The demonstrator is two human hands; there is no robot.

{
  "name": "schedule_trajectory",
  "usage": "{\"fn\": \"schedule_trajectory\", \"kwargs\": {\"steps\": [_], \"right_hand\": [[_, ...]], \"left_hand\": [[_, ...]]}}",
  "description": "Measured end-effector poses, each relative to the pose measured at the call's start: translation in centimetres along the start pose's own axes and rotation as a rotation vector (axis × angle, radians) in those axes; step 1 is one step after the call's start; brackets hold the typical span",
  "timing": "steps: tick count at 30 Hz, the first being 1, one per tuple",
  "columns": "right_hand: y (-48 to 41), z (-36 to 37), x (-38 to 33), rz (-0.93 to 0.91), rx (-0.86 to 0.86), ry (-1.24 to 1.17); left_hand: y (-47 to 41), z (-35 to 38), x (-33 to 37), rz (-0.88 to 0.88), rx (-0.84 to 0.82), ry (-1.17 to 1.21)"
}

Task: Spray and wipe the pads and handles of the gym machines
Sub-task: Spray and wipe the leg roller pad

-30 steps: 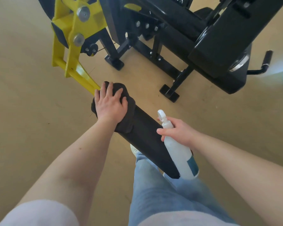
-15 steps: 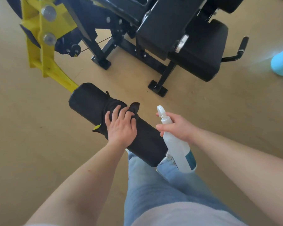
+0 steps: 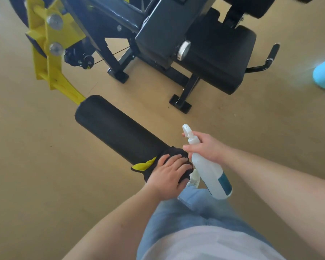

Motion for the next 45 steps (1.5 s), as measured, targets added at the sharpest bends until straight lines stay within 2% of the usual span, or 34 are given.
{"fn": "schedule_trajectory", "kwargs": {"steps": [5,10,25,34,37,42,45], "right_hand": [[-1.1,1.0,-1.2,0.014,-0.025,-0.01],[-2.2,2.3,-3.2,0.0,-0.058,0.006],[-9.0,9.2,-12.6,-0.014,-0.093,0.066],[-12.2,13.1,-17.9,-0.019,-0.087,0.082],[-13.8,13.6,-18.3,0.031,-0.08,0.103],[-15.0,14.1,-18.8,0.056,-0.064,0.065],[-14.7,14.6,-19.4,0.062,-0.11,0.075]], "left_hand": [[0.1,-2.1,-4.7,-0.125,-0.073,-0.106],[-0.6,-4.2,-10.0,-0.201,0.092,-0.145],[-0.4,-9.0,-21.7,-0.368,0.352,-0.151],[0.2,-14.1,-32.7,-0.706,0.347,-0.09],[1.1,-14.8,-35.2,-0.914,0.357,0.165],[3.6,-13.4,-35.4,-1.012,0.47,0.571],[5.4,-12.8,-35.1,-1.041,0.518,0.673]]}}
Point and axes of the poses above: each hand's wrist, its own y-axis away from the middle knuckle, its own z-axis out of the palm, x = y × z, the point moved 6 cm from there along -y, towards the middle knuckle, and after that the axes turned 3 degrees about -y, right-handed, at the moved point
